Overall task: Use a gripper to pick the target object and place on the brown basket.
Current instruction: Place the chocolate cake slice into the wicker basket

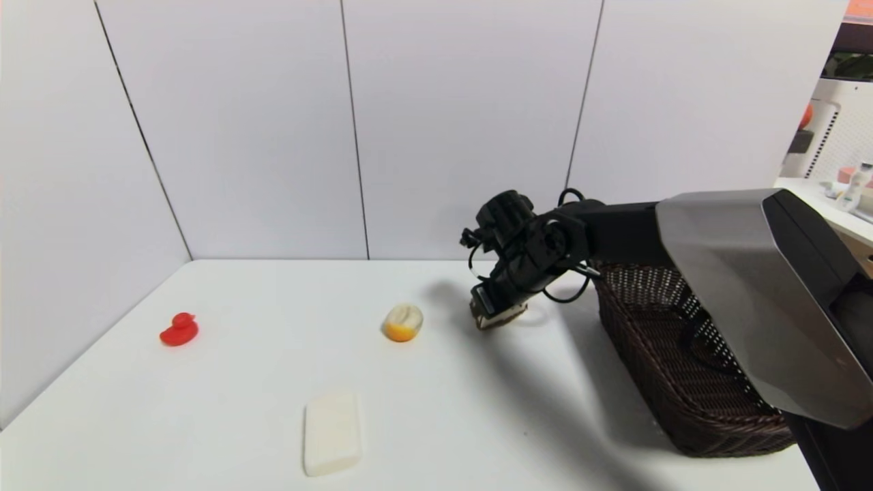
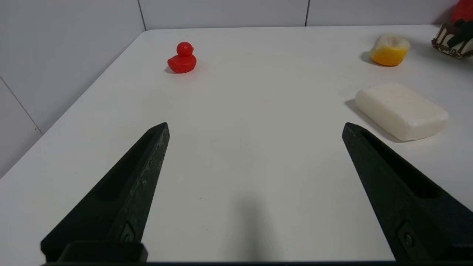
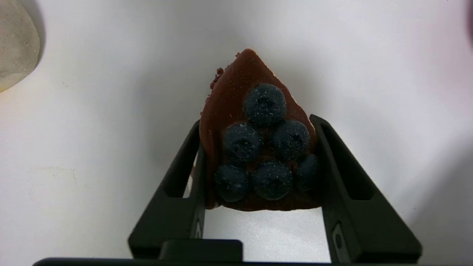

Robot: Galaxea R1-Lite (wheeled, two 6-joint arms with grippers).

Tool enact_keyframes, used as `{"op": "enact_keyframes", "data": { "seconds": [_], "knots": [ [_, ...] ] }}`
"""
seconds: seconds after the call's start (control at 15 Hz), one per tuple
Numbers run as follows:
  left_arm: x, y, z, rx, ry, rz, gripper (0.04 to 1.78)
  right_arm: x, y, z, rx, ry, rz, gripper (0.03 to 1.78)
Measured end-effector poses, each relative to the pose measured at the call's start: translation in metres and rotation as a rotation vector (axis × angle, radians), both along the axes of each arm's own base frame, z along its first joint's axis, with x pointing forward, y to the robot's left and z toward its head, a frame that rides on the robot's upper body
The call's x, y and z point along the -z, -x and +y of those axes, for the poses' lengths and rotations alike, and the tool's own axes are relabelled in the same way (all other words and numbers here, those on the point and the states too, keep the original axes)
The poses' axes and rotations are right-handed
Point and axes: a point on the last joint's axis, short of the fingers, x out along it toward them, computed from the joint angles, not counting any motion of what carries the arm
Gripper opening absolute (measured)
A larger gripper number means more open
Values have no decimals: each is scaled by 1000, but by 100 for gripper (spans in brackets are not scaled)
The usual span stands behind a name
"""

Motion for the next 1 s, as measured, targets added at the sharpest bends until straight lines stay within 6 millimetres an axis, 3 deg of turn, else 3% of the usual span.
{"op": "enact_keyframes", "data": {
  "seconds": [0.27,0.47,0.73,0.87,1.0],
  "knots": [
    [0,0,0,0,0,0,169,-4,1,0,11,15,-18,81],
    [0,0,0,0,0,0,169,-20,5,-3,17,8,-54,81],
    [0,0,0,0,0,0,169,-77,21,-17,26,-52,-163,81],
    [0,0,0,0,0,0,169,-113,32,-39,61,-85,-228,81],
    [0,0,0,0,0,0,169,-145,48,-74,123,-84,-245,81]
  ]
}}
